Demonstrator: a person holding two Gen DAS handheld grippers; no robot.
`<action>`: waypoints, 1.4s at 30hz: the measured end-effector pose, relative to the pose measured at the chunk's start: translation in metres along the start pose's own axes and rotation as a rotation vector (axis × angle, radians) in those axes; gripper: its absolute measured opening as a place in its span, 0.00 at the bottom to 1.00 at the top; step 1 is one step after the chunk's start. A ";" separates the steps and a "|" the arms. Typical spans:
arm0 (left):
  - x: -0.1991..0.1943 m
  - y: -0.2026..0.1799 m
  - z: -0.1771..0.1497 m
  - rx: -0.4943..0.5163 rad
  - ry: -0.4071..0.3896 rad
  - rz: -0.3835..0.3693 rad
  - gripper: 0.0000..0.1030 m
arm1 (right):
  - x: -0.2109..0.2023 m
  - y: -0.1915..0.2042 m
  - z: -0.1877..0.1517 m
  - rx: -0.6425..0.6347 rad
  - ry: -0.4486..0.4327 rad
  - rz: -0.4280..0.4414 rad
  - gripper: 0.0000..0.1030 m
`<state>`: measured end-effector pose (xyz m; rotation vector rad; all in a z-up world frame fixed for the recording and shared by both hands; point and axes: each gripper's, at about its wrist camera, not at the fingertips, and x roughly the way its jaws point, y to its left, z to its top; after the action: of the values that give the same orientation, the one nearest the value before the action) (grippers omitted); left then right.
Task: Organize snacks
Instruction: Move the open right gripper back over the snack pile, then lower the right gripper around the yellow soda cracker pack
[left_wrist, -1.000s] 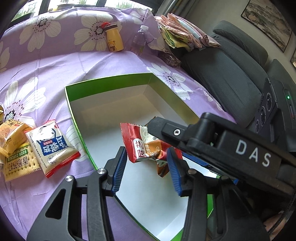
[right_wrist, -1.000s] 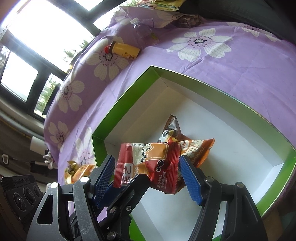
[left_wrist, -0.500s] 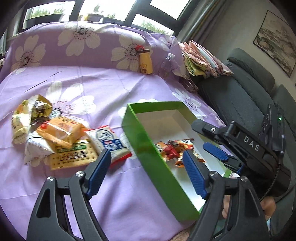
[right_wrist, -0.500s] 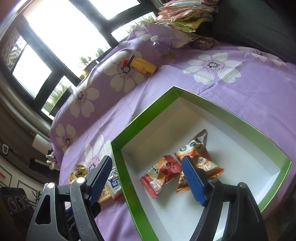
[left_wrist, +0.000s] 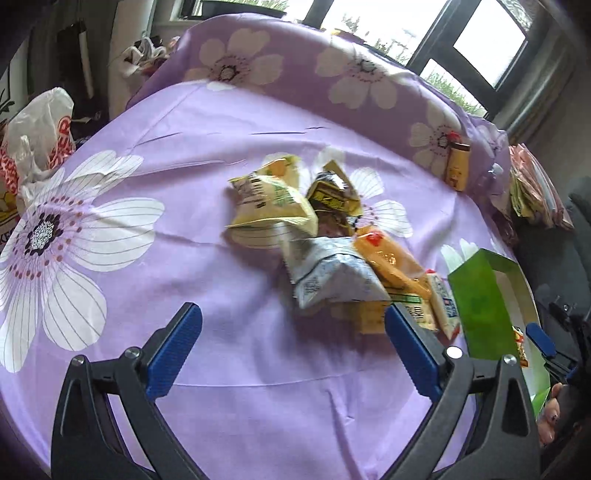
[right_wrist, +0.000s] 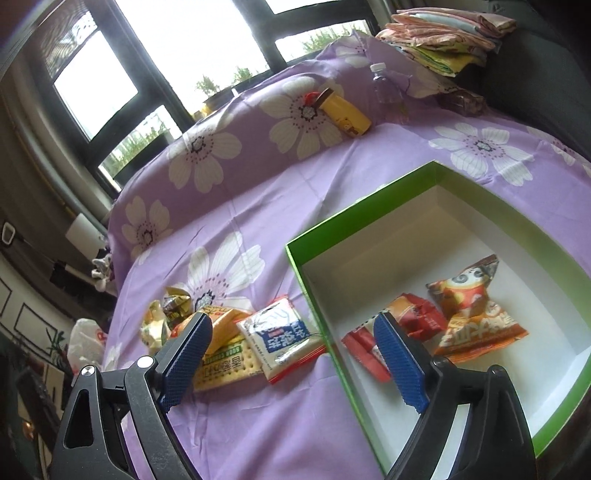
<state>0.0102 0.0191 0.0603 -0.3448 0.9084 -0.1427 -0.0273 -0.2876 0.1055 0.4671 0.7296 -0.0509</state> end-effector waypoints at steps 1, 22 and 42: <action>-0.001 0.006 0.002 -0.017 -0.005 0.001 0.97 | 0.004 0.005 -0.002 -0.017 0.005 -0.003 0.87; -0.011 0.014 0.010 -0.021 -0.025 0.030 0.97 | 0.060 0.066 -0.046 -0.314 0.085 -0.165 0.87; -0.012 0.019 0.016 -0.052 0.003 -0.018 0.97 | 0.140 0.120 -0.046 -0.471 0.280 -0.182 0.88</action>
<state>0.0150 0.0438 0.0710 -0.4006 0.9131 -0.1362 0.0731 -0.1443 0.0314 -0.0464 1.0247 0.0171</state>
